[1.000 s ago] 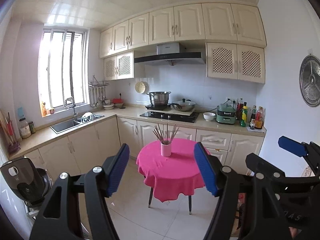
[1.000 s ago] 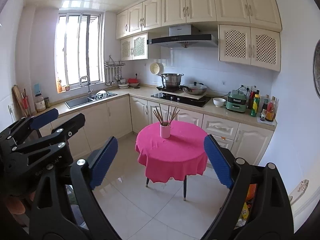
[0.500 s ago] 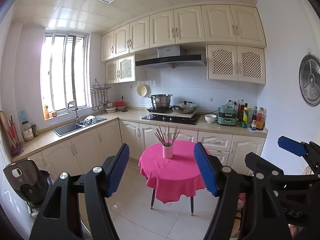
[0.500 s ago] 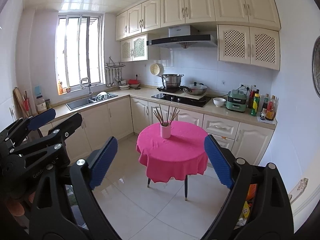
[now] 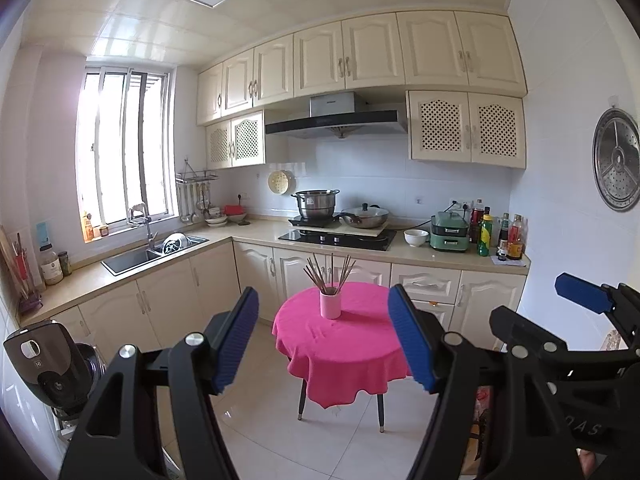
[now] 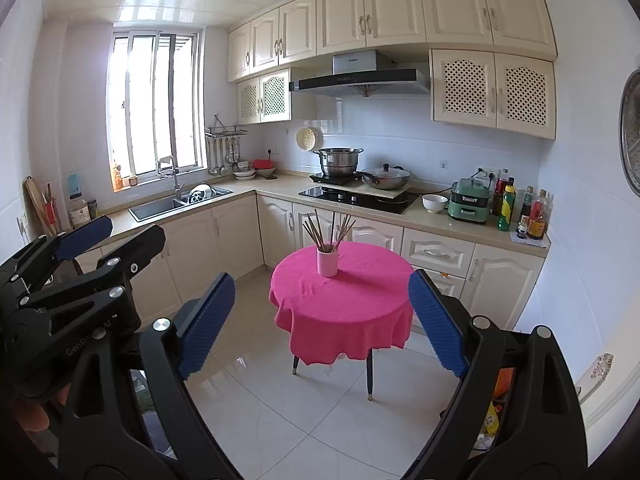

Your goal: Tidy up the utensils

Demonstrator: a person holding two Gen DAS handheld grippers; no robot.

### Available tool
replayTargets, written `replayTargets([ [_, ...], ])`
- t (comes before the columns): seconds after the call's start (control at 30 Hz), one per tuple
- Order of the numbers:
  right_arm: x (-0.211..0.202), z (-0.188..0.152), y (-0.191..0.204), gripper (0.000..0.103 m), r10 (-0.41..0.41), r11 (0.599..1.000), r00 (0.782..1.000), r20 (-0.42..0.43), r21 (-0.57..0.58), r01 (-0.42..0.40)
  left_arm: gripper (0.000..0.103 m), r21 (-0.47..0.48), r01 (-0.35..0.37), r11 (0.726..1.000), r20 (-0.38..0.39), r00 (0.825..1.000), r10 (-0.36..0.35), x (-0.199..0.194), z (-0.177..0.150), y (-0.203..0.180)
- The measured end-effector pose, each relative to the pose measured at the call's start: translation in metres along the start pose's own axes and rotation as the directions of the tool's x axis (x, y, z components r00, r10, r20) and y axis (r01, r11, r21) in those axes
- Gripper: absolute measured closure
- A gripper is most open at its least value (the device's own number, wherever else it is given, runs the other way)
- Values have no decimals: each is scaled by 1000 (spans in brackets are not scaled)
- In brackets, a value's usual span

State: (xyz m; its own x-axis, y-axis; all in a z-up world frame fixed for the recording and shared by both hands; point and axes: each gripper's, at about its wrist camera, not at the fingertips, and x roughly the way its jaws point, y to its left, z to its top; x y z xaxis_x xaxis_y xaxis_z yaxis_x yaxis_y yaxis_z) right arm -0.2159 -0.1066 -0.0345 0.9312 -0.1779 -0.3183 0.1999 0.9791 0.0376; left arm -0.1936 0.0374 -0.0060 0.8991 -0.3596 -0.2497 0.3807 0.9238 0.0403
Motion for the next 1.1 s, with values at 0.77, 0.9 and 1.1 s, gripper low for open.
replayTargets([
  [0.77,0,0,2,16,3,1000,1000,-14,-7,-3,37,-1,2,1000,2,1000,-2,0,-4,4],
  [0.9,0,0,3,16,1,1000,1000,-15,-8,-1,37,-1,2,1000,1,1000,-2,-1,-4,4],
  [1.1,1,0,3,16,0,1000,1000,-18,-9,-1,37,0,3,1000,-2,1000,-3,-1,-6,5],
])
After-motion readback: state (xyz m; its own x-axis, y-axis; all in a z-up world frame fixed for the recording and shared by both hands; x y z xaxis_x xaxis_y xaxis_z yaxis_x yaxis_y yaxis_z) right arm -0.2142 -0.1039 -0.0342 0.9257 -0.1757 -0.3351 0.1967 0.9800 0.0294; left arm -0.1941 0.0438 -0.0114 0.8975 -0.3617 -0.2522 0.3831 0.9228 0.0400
